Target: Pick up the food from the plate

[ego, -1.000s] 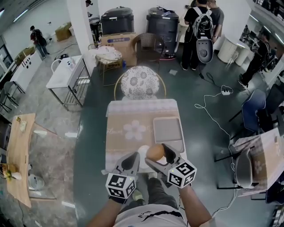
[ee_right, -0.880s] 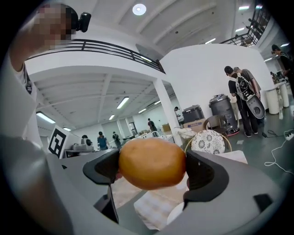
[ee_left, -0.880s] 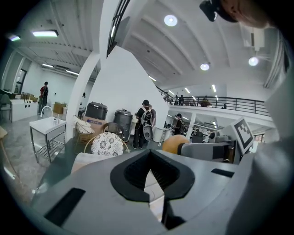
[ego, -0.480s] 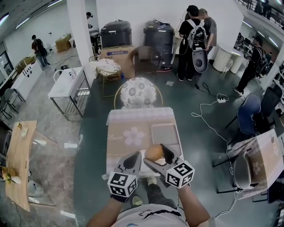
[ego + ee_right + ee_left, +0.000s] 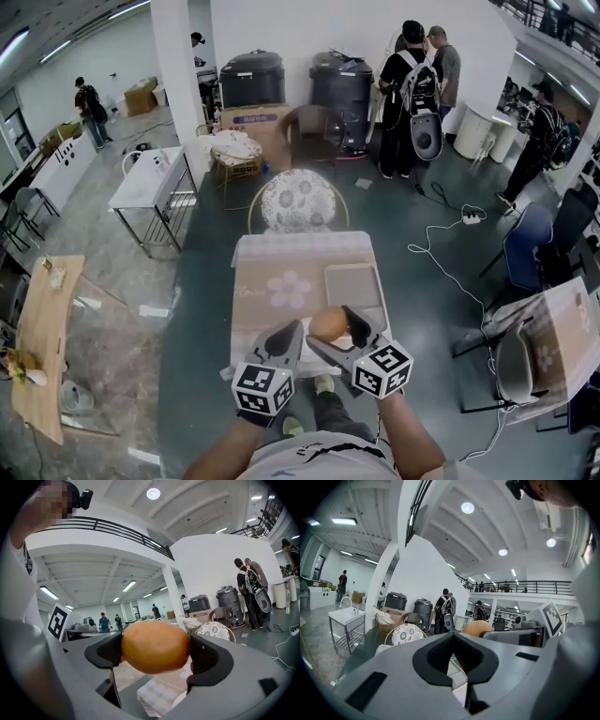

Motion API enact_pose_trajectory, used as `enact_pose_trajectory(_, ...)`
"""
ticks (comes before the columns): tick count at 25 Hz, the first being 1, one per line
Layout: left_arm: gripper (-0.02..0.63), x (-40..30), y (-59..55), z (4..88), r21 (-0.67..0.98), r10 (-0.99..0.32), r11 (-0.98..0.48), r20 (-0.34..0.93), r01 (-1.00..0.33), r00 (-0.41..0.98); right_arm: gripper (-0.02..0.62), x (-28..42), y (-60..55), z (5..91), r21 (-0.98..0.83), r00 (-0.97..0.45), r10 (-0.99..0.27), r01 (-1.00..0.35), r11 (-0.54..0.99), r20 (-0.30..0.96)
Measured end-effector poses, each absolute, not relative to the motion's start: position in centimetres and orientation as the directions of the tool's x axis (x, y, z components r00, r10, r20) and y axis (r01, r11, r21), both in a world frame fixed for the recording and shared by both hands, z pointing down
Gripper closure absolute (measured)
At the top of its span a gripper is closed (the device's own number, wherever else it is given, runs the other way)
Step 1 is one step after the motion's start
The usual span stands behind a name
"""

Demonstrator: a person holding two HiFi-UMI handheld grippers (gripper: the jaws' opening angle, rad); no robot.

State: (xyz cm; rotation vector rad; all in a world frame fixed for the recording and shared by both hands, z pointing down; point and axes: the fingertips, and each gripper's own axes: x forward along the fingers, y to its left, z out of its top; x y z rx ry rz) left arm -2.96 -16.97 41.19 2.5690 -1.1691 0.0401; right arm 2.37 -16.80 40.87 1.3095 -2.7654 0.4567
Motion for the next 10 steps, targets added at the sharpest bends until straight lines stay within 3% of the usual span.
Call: enact_pose_trajectory(10,0.6,-3.69,-16.39,41.29,0.277,-0.736,-0.609,0.152,-0.743,0.659,0.173,1.89,-16.12,40.8,-0.236,-0.638,-0.751,-0.766,0.598,0.169)
